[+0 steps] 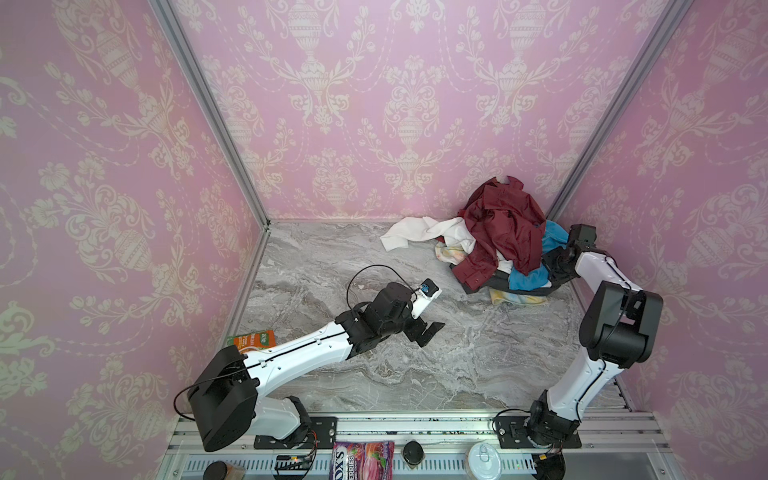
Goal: Pick out a specific cloth from the pile
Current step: 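Grasp the turquoise shirt with the right gripper and lift it up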
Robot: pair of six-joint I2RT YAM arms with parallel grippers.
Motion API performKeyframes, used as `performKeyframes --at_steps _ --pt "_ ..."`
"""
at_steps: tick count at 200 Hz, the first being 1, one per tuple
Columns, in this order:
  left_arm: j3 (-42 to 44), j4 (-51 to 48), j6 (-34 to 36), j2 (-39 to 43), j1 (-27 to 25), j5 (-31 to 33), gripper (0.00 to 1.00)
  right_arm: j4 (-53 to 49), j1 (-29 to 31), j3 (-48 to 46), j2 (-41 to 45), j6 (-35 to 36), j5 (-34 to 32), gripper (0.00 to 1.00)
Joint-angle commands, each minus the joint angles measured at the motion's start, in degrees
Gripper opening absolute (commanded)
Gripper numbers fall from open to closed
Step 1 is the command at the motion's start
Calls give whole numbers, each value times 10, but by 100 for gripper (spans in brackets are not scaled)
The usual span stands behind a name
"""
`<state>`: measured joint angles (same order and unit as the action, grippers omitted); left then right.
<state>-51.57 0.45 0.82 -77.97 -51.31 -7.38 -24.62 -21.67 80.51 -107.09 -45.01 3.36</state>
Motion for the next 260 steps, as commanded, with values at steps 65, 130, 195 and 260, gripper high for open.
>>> performKeyframes --at_steps 65,130,195,260 --pt "15 12 23 20 -6 8 99 13 -2 31 23 1 1 0" --pt "8 1 20 11 -6 17 99 19 -2 76 110 -16 -23 0" --pt "-7 -16 15 7 -6 33 99 59 15 81 188 -26 -34 0" --pt "-30 -30 3 2 -6 44 99 92 57 57 276 16 -71 0"
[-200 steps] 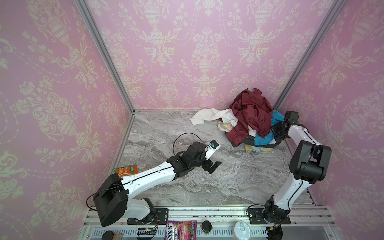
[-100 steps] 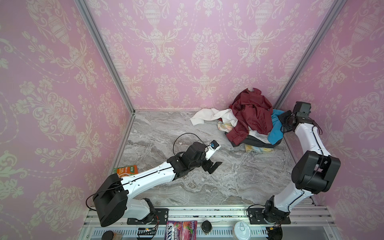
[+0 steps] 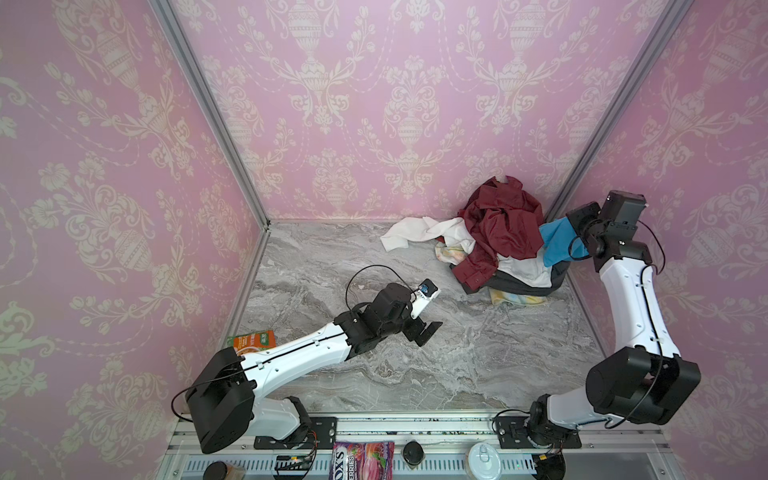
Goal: Pick out a specific cloth from the pile
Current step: 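Grasp the turquoise shirt with the right gripper and lift it up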
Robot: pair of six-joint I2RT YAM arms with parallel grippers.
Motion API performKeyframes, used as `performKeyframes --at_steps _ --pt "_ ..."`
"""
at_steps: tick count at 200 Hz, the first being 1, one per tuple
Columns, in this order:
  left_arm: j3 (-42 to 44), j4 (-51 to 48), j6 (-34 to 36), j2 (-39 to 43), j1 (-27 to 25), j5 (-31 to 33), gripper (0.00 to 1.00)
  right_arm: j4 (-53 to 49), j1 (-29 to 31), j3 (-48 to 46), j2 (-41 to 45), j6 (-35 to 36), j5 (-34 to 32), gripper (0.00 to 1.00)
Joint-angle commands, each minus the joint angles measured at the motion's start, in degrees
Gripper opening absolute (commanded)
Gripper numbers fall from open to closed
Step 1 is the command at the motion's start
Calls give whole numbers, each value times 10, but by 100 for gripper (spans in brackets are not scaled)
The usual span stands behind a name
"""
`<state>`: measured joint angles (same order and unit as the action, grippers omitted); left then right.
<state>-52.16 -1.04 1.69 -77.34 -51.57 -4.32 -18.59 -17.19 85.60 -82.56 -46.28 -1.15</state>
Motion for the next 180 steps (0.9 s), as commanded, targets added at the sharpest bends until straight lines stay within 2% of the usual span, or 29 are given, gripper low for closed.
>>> performKeyframes --at_steps 1,55,100,180 --pt "-24 -15 -6 -4 -4 13 99 32 12 7 31 29 -26 0" --pt "-46 -11 -33 -20 -4 8 99 -45 22 113 2 92 -2 0" --pt "-90 -15 -53 -53 -4 14 99 -84 23 215 -27 107 30 0" --pt "-228 -10 -18 -136 -4 20 99 -122 46 401 -78 116 98 0"
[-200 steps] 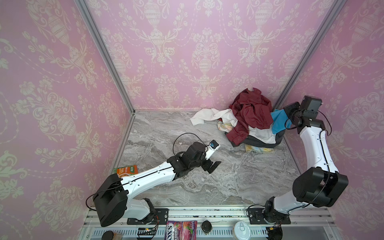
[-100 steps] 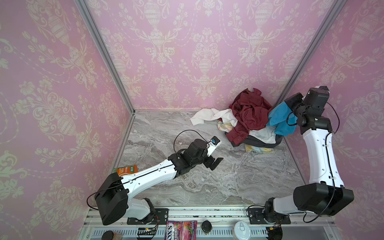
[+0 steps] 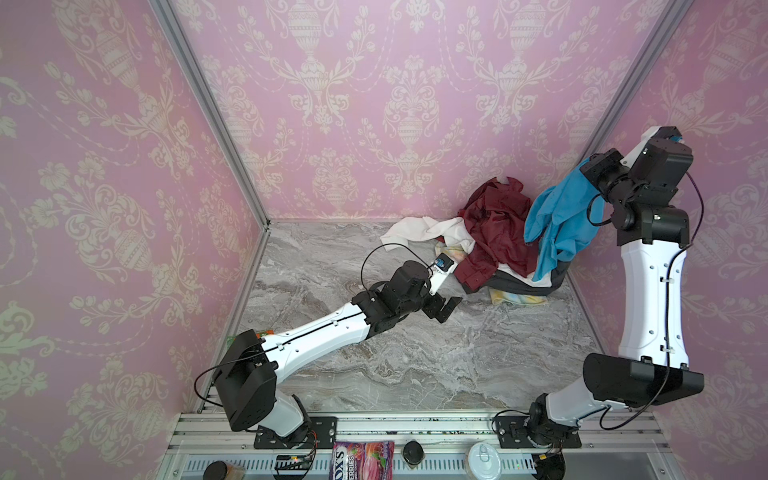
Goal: Pick out a specific cloth from the pile
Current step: 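Grasp the turquoise shirt with the right gripper and lift it up, then grasp the hanging turquoise shirt with the left gripper beside the right gripper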
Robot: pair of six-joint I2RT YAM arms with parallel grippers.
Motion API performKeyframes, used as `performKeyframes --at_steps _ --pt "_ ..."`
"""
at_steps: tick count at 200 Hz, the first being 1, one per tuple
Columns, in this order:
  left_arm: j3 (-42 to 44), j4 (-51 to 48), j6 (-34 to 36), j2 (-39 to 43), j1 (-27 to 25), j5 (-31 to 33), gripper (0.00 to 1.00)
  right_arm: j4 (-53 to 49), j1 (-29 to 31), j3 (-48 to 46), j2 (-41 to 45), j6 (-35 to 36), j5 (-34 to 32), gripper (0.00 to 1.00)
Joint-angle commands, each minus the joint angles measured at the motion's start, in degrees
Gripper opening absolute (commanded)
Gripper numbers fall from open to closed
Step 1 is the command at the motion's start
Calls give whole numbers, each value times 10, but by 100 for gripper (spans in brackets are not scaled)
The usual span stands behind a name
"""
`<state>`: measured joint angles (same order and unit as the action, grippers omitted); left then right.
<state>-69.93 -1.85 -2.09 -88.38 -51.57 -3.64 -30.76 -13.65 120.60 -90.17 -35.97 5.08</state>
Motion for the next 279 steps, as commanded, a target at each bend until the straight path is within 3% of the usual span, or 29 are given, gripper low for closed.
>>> performKeyframes --at_steps 1,50,126,225,252,270,279 --pt "-53 -1 20 -28 -4 14 99 -1 11 53 -2 13 36 0" --pt "-160 18 29 -98 -4 22 99 -4 53 66 24 33 49 0" --pt "-256 108 22 -180 -4 27 100 21 119 -38 93 39 43 0" --pt "-388 234 -50 -323 -4 -49 99 36 162 -116 114 34 48 0" --pt "-437 229 -54 -365 -5 -49 99 48 168 -130 117 24 50 0" --pt "-456 229 -48 -385 -5 -48 89 51 174 -139 120 20 53 0" --pt "-462 233 -48 -393 -5 -46 73 50 177 -144 120 20 55 0"
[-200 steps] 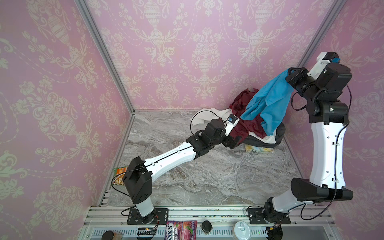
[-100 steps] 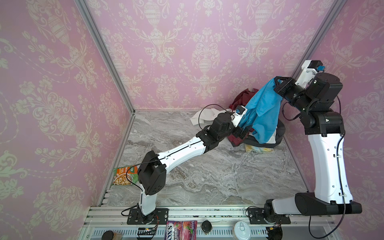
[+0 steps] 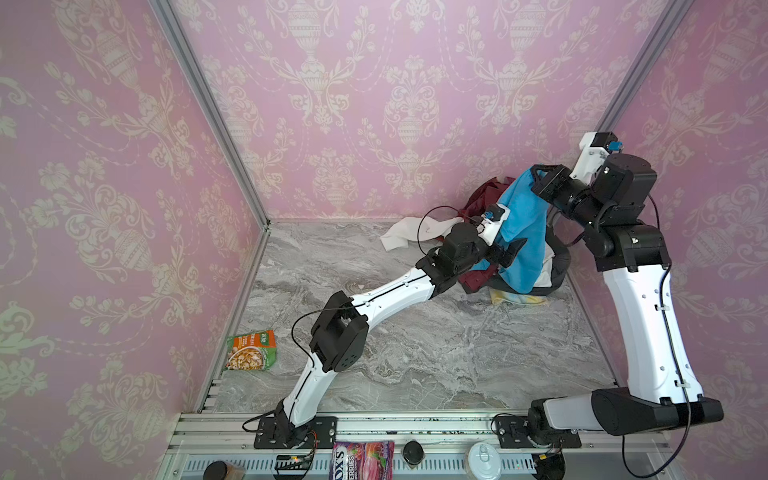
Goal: Pick out a specific cloth from the pile
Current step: 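Grasp the hanging turquoise shirt with the left gripper beside the right gripper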
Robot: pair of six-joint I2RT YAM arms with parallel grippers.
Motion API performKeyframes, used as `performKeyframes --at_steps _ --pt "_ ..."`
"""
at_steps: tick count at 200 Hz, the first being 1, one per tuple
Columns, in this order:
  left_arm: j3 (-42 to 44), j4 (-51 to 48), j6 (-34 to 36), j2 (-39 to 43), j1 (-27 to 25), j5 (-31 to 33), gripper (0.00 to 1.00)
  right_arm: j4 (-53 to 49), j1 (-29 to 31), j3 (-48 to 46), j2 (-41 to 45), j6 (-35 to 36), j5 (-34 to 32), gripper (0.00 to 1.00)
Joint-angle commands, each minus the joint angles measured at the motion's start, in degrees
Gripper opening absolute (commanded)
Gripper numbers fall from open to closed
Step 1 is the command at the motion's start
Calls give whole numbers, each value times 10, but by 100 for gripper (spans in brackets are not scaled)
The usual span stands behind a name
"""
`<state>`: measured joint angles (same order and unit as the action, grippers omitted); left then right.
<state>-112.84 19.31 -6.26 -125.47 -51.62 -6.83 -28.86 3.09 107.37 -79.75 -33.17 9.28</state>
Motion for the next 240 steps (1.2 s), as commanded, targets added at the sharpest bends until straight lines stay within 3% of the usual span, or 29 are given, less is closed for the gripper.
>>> performKeyframes --at_steps 1,31,53,121,192,240 --pt "-33 21 -7 -22 -4 -14 71 31 9 -13 17 -8 13 0" --pt "-42 25 -18 -27 -4 -38 13 29 12 -39 24 -4 8 0" --pt "-30 23 -21 -9 -5 -43 1 24 12 -60 35 6 -4 0" --pt "3 -45 -28 80 -3 -21 0 -44 13 -90 65 77 -54 0" --pt "24 -135 -32 168 11 5 0 -78 13 -120 68 130 8 66" --pt "40 -185 -65 221 46 -3 0 -62 12 -167 87 165 61 89"
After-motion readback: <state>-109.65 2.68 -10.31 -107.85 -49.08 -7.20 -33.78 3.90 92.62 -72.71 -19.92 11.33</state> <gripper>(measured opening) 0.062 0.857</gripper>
